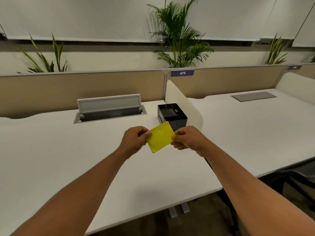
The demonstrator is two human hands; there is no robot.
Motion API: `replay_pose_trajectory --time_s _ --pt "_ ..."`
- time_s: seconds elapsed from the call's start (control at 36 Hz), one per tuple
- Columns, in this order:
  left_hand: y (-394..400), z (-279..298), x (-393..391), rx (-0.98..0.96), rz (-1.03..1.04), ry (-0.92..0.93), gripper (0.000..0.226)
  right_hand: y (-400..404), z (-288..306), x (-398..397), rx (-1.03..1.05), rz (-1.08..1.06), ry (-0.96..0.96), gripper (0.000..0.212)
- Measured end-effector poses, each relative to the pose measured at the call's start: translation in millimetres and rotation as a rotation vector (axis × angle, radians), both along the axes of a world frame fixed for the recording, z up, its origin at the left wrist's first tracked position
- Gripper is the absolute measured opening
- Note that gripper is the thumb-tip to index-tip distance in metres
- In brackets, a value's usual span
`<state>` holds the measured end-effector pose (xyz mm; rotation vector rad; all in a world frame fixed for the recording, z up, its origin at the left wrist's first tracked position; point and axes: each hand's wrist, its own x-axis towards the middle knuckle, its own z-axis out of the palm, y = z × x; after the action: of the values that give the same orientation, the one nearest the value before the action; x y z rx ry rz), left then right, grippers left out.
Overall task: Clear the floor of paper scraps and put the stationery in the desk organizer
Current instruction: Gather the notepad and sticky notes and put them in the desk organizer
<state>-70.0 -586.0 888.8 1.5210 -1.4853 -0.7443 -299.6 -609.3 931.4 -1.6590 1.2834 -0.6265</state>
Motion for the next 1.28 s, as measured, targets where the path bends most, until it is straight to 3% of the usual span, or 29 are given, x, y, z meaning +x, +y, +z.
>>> replay_pose_trajectory --time_s 0.25,0.5,0.67,0.81,0.89,0.97,1.06,1.28 --pt "-112 22 -22 -0.03 0.035 -0.041 0.024 -120 25 -20 -0.09 -0.034 -0.029 0.015" --pt "-181 21 -19 -0.027 0.197 0.081 0.032 -221 45 -31 -0.228 -0.192 -0.004 0.017" --pt "-210 10 4 -0.01 0.27 0.048 0.032 -272 46 -23 -0.431 -0.326 0.421 0.025" --pt "-228 -7 29 0.007 0.271 0.005 0.026 -297 31 -5 -0.477 -0.298 0.699 0.036" --pt "-238 -20 45 0.056 0.255 0.001 0.03 -310 14 6 -0.443 -0.286 0.782 0.031" --pt "-248 -33 61 0.106 0.26 -0.006 0.037 -323 2 17 -0.426 -0.26 0.845 0.004" --pt "-257 -42 74 0.131 0.273 0.003 0.039 -335 -8 26 -0.395 -0.25 0.892 0.018" --pt "-280 -58 95 0.143 0.268 0.011 0.039 -365 -34 49 -0.343 -0.234 0.982 0.021"
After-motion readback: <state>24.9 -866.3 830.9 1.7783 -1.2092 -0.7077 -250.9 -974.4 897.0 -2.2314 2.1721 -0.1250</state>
